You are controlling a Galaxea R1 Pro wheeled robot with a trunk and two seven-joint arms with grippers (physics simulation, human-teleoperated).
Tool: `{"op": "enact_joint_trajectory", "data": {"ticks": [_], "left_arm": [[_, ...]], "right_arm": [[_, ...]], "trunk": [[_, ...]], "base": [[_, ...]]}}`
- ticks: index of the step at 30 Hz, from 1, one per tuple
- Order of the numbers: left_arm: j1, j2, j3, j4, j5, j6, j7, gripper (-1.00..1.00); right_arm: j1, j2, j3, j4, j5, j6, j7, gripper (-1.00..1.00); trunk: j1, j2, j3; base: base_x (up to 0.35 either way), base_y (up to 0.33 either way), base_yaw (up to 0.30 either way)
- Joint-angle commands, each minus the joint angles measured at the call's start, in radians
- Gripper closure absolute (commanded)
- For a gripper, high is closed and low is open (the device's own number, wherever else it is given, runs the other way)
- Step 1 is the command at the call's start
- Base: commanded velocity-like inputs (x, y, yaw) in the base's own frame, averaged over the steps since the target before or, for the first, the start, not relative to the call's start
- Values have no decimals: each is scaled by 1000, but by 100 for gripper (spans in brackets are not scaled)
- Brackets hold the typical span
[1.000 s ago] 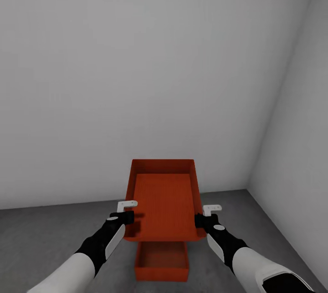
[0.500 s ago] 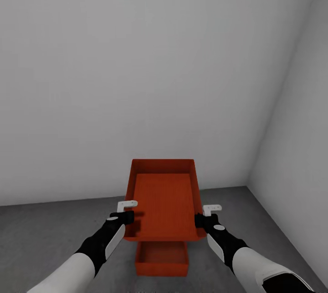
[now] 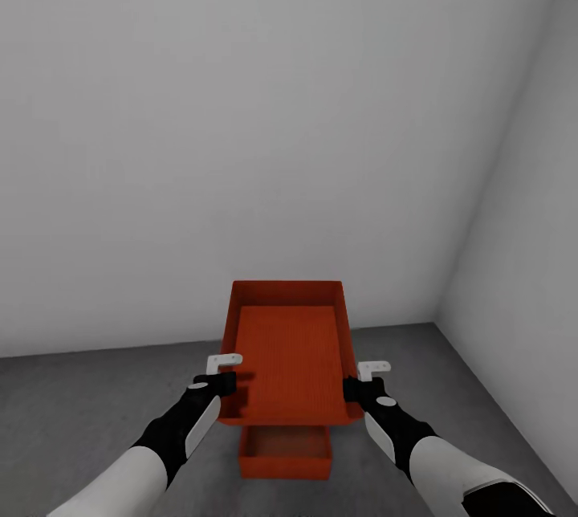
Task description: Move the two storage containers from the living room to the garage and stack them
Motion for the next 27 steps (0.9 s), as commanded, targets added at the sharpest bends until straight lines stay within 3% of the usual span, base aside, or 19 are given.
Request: {"op": "enact_joint_trajectory", "data": {"ticks": [1, 27], "left_arm": [[-2, 7, 17, -4, -21, -76, 15, 100], [-2, 7, 17, -5, -21, -76, 15, 100]], "right_arm": [[-1, -5, -4, 3, -14, -5, -7, 100], [-1, -6, -4, 3, -14, -5, -7, 100]], "trunk": [[1, -3, -4], [1, -3, -45]], "base": [[0, 0, 0], [0, 0, 0]]}}
